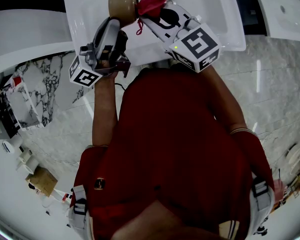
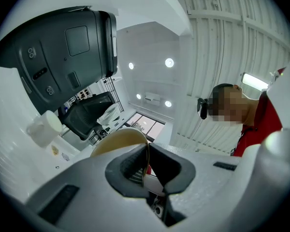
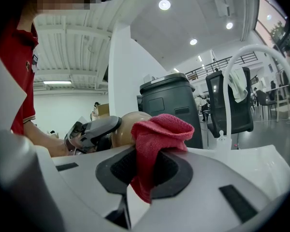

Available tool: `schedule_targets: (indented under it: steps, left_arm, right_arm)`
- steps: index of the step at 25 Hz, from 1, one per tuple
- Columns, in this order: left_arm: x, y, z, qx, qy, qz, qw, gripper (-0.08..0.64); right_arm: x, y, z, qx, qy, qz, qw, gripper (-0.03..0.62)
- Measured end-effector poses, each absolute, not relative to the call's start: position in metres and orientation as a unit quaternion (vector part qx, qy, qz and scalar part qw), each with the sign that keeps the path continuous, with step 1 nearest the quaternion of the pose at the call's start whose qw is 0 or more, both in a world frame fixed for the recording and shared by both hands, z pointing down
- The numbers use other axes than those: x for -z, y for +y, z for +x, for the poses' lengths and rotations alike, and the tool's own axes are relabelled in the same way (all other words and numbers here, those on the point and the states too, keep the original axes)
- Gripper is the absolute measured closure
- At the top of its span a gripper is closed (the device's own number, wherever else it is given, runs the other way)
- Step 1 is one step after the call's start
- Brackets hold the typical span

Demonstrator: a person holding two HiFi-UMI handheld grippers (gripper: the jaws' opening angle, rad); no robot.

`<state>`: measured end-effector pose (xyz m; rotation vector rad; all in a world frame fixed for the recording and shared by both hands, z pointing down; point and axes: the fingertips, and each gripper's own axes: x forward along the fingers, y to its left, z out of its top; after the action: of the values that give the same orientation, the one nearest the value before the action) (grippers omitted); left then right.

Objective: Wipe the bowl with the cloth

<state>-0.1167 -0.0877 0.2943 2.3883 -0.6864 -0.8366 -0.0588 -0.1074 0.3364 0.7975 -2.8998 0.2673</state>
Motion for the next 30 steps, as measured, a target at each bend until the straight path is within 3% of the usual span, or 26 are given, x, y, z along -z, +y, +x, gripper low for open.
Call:
schedule_targets:
  steps: [18,30]
  left_arm:
    - [-0.299,-0.09,-0.112,0.286,-0.253,0.888,0.256,0.539]
    - [-0.299,-0.09,-0.115,0.288,-0.253,0.888,0.255,0.54]
  right_arm:
    - [-0.319,-0.12,-0.053,-0.078,-0.954,0.286,0.039,0.537]
    - [-0.335,-0.122,-0.05,-0.078,-0.948,0.302,0.06,0.537]
